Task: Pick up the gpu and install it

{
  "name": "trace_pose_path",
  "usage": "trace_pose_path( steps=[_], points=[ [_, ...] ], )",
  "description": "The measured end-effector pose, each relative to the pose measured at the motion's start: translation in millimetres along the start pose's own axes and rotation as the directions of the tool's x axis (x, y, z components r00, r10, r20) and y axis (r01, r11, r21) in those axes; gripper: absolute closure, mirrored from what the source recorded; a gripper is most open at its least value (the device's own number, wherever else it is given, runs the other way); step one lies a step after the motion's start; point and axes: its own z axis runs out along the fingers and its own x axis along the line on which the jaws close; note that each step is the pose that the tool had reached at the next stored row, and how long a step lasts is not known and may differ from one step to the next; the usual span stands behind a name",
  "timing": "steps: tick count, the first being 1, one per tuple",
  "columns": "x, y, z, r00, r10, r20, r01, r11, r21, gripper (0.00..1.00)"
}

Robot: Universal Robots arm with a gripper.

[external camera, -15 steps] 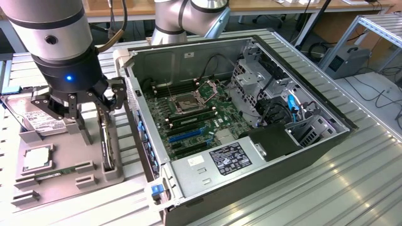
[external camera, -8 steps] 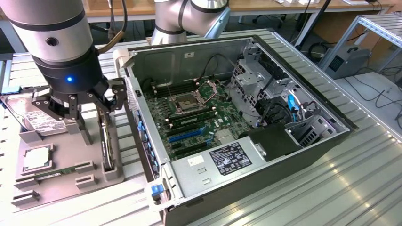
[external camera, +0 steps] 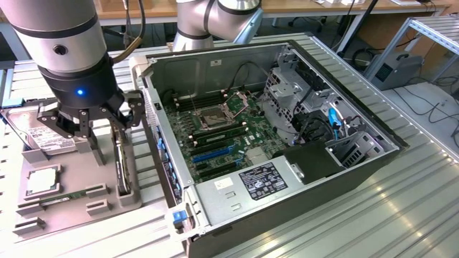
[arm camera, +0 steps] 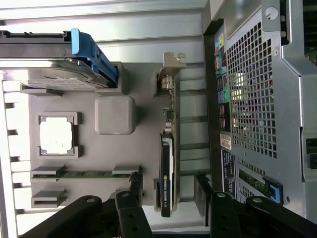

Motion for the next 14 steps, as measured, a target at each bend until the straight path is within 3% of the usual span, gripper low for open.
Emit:
trace_pose_path(
  steps=[14],
  points=[
    [0.1, -0.1, 4.5, 1.0, 0.0, 0.0, 0.0, 1.0, 0.0, 0.46]
  ],
)
